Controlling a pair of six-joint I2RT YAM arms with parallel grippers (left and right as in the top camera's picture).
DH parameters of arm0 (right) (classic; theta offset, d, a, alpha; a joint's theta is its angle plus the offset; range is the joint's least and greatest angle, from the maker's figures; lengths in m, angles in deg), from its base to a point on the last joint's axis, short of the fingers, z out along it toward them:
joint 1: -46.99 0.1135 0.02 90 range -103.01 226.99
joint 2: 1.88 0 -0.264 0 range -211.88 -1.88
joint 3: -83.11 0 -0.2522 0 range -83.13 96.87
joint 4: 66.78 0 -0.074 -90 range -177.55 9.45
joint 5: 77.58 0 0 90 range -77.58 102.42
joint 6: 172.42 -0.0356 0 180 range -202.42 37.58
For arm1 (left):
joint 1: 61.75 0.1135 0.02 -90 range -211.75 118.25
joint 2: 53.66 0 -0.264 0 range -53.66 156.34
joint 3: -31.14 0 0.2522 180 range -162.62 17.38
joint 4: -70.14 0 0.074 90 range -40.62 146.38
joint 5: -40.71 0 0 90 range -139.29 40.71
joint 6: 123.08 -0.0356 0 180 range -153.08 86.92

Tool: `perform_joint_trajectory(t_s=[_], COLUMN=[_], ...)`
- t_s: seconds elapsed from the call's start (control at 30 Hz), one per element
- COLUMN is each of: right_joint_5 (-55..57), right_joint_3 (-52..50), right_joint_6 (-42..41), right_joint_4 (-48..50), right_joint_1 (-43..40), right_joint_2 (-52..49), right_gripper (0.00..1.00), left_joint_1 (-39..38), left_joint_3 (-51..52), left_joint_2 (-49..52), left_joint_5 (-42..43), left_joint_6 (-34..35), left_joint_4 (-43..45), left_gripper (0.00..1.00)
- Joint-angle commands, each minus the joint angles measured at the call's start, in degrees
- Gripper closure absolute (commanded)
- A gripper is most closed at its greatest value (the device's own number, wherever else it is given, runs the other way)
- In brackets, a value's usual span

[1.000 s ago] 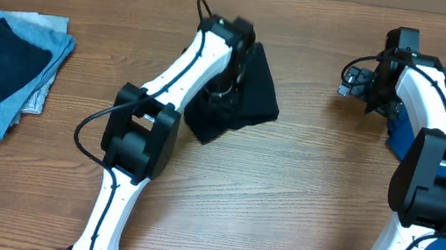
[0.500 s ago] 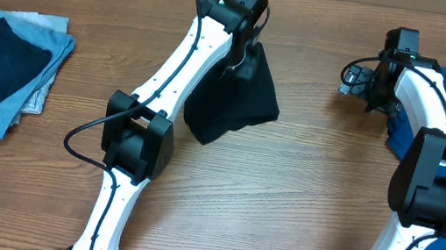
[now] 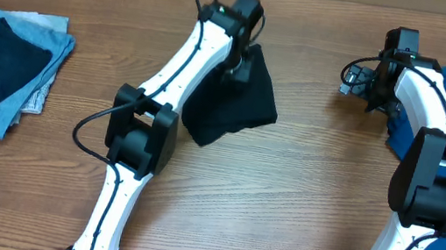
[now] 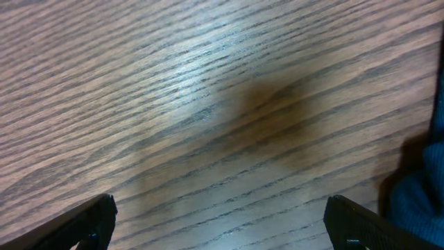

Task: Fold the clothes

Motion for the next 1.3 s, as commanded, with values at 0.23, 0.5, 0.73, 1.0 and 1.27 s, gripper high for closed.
perform_joint_trajectory(t_s=[0.23, 0.5, 0.73, 1.0, 1.27], right_joint_5=[0.37, 0.37, 0.37, 0.37, 0.37], right_joint_3=[-0.31, -0.31, -0.31, -0.31, -0.31], right_joint_6=[-0.07, -0.07, -0.07, -0.07, -0.07], right_joint_4=[0.17, 0.17, 0.17, 0.17, 0.17], right_joint_1=[-0.11, -0.11, -0.11, -0.11, -0.11], right_joint_2=[0.31, 0.31, 0.31, 0.31, 0.31], right_gripper=[0.00, 0.00, 0.00, 0.00, 0.00], left_joint_1=[2.34, 3.82, 5.77, 6.86, 7.65], left_joint_3=[9.14, -15.72, -8.76, 14.43, 16.65], left_joint_2=[1.49, -2.84, -2.47, -2.47, -2.47], left_joint_5=[-11.37, -11.52, -3.32, 2.51, -6.32], left_joint_6=[2.86, 6.84, 9.99, 14.01, 14.34], left_joint_4=[8.04, -6.45, -18.51, -4.42, -2.36], left_gripper=[0.52, 0.00, 0.00, 0.00, 0.00])
